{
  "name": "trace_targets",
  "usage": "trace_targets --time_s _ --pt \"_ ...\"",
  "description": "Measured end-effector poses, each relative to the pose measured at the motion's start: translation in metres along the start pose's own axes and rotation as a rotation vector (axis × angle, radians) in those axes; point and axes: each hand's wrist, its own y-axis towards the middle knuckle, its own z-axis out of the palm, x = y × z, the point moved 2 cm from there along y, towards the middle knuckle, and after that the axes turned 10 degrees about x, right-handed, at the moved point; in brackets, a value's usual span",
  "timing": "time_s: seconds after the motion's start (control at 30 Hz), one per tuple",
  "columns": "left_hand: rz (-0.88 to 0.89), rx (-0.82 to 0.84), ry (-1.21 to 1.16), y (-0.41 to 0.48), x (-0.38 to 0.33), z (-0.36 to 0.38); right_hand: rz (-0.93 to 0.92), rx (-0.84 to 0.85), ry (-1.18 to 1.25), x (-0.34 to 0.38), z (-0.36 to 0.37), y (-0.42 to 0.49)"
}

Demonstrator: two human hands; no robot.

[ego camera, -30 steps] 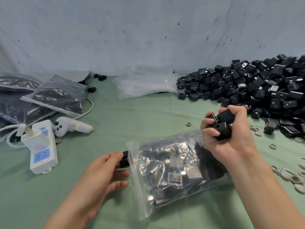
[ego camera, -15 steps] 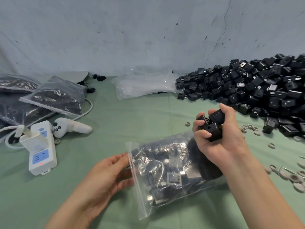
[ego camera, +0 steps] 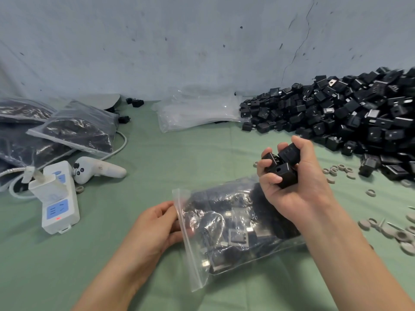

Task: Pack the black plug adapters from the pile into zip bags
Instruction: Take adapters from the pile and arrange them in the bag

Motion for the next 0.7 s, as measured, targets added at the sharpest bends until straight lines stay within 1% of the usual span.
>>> trace_targets --time_s 0.17,0.3,0.47,0.7 --pt "-0.005 -0.048 -0.055 0.001 -0.004 0.002 -0.009 -0.014 0.009 0.001 0.001 -0.002" --pt "0.045 -0.085 -0.177 0.001 -0.009 0.002 -0.005 -0.015 0.007 0.001 0.001 -0.002" --pt "0.057 0.011 -0.178 -0.001 -0.007 0.017 -0.001 -0.006 0.002 0.001 0.001 -0.002" --pt "-0.030 0.103 -0.298 0.000 -0.012 0.004 0.001 -0.009 0.005 0.000 0.001 -0.003"
